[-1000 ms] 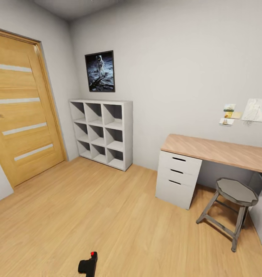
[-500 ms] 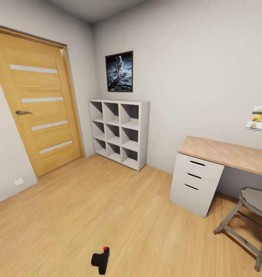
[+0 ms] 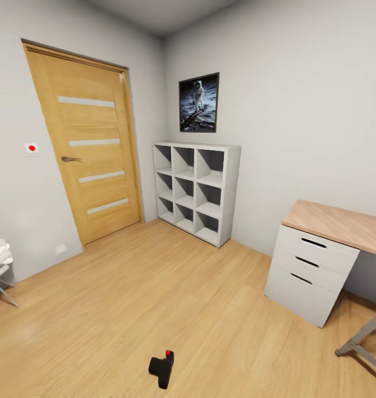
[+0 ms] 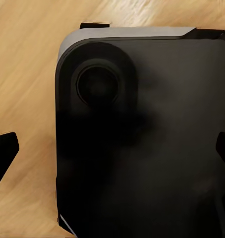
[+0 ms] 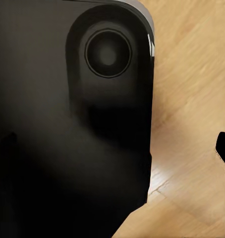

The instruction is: Attach the digital camera to the camera tripod in the bedroom.

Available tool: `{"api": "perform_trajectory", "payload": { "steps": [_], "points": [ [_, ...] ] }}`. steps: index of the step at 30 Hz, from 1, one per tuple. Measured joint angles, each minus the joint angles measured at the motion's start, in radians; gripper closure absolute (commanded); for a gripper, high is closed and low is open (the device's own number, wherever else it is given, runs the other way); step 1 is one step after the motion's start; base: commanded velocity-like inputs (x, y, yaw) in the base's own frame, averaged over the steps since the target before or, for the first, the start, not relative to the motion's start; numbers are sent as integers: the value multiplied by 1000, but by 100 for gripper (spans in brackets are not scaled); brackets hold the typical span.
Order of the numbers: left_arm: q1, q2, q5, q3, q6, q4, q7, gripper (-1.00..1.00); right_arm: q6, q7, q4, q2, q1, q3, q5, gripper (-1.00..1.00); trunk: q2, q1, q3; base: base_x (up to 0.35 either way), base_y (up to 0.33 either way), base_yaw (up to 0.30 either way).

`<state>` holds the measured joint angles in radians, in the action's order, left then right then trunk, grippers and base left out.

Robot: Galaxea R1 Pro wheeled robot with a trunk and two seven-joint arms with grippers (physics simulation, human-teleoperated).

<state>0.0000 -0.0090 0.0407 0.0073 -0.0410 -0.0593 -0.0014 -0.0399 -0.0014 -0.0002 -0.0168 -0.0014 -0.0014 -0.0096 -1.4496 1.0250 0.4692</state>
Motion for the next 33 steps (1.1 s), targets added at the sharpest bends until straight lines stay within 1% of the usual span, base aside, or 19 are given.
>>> {"api": "perform_trajectory", "payload": {
  "steps": [5, 12, 15, 25, 33],
  "points": [
    [0, 0, 0, 0, 0, 0, 0, -100, -2, 0, 0, 0, 0, -1, 0, -100, 0, 0, 0, 0, 0, 276],
    [0, 0, -1, -1, 0, 1, -1, -100, -41, 0, 0, 1, 0, -1, 1, -100, 0, 0, 0, 0, 0, 274],
    [0, 0, -1, -4, 0, 1, -1, -100, -45, 0, 0, 2, 0, -1, 1, -100, 0, 0, 0, 0, 0, 183],
    [0, 2, -2, -9, 1, -4, 0, -100, -49, 2, 0, 2, 0, -4, 1, -100, 0, 0, 0, 1, 0, 43],
    [0, 3, -2, -9, 0, -30, -1, -100, -48, 3, 0, 0, 0, -2, 1, -100, 0, -1, 0, 240, 0, 2]
  ]
}}
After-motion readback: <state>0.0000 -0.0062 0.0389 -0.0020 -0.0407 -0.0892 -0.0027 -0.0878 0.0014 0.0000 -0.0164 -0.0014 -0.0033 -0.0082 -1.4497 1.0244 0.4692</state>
